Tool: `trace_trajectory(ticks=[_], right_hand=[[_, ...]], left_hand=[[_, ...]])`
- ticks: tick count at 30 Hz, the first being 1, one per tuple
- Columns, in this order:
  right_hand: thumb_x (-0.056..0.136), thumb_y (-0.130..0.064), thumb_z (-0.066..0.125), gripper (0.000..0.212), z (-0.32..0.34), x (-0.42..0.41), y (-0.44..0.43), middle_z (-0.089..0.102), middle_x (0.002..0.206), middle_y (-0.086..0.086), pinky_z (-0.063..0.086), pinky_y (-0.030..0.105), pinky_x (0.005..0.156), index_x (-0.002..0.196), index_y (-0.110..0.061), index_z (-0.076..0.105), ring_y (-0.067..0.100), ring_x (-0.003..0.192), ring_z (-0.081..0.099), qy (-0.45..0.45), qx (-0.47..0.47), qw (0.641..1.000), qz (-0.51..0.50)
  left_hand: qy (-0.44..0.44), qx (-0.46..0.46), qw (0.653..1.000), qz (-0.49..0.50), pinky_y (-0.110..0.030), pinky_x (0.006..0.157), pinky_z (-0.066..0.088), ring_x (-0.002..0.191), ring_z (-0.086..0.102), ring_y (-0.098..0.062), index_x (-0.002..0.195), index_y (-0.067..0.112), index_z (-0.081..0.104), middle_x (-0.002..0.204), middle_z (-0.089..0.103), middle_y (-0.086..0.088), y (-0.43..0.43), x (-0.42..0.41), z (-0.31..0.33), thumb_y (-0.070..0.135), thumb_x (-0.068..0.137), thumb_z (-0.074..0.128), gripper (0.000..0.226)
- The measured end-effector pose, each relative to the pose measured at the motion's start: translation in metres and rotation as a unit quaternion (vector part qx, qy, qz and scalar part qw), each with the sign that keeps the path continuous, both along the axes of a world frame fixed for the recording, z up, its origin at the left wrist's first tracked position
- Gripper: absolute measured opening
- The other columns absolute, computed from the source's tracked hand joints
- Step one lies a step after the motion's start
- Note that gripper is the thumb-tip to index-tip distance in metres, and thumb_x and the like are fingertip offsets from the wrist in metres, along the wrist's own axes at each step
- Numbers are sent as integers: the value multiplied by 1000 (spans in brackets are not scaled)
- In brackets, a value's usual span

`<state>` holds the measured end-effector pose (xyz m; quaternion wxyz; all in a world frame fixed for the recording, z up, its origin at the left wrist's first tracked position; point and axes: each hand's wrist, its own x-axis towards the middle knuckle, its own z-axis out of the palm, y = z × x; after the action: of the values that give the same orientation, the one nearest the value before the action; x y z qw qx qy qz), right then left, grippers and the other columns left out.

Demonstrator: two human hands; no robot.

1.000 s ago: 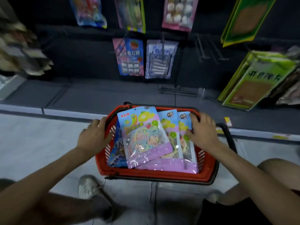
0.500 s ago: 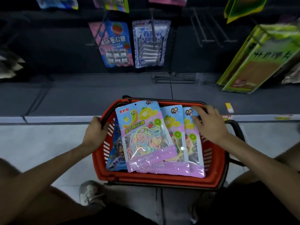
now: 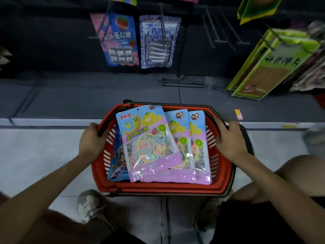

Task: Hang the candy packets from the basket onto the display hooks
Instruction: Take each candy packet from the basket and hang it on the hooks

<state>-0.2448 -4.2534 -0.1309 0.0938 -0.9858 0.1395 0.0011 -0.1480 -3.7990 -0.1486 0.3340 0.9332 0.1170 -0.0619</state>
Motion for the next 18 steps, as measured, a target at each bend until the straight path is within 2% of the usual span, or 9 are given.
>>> trace_trajectory(ticks=[2, 4, 7, 11, 14, 18], right_hand=[[80, -9, 70, 85, -3, -1, -3, 50, 130, 25, 43, 55, 107, 159, -20, 38, 48, 122, 48, 1, -21, 1000, 6], [77, -10, 72, 91, -6, -2, 3, 47, 141, 23, 36, 58, 112, 160, -19, 35, 47, 131, 44, 10, -29, 1000, 9], [76, -4, 73, 99, -12, -2, 9, 34, 154, 29, 26, 60, 120, 162, -14, 27, 51, 146, 28, 20, -13, 1000, 16], [74, -3, 76, 101, -23, -2, 11, 28, 156, 33, 25, 61, 121, 162, -9, 25, 55, 149, 19, 11, -8, 1000, 20], [79, -5, 75, 97, -25, -5, 10, 27, 157, 33, 26, 62, 120, 162, -9, 26, 54, 150, 18, 5, -2, 1000, 22], [79, -6, 74, 93, -21, -9, 16, 25, 162, 27, 32, 65, 115, 160, -12, 29, 51, 153, 16, -8, 2, 1000, 10]], left_hand=[[-15, 11, 1000, -9, -38, 67, 62, 75, 72, -22, 120, 12, 60, 99, 73, -7, 4, -6, 1, 41, 100, 64, 35], [-35, 24, 999, -25, -39, 67, 63, 74, 72, -20, 115, 13, 66, 101, 75, -7, 9, -12, 3, 47, 99, 62, 38], [-55, 74, 995, -32, -46, 79, 62, 92, 71, -26, 127, 21, 62, 120, 66, -11, 6, -33, 6, 58, 100, 50, 48], [-96, 143, 984, -39, -50, 83, 60, 108, 65, -36, 148, 21, 45, 134, 53, -15, -1, -67, 3, 40, 101, 58, 53], [-125, 200, 969, -73, -56, 88, 58, 113, 61, -42, 149, 12, 46, 138, 52, -22, 0, -84, -1, 29, 98, 63, 57], [-141, 205, 963, -104, -60, 93, 55, 120, 57, -45, 146, 8, 47, 145, 48, -24, -2, -106, 1, 24, 97, 66, 55]])
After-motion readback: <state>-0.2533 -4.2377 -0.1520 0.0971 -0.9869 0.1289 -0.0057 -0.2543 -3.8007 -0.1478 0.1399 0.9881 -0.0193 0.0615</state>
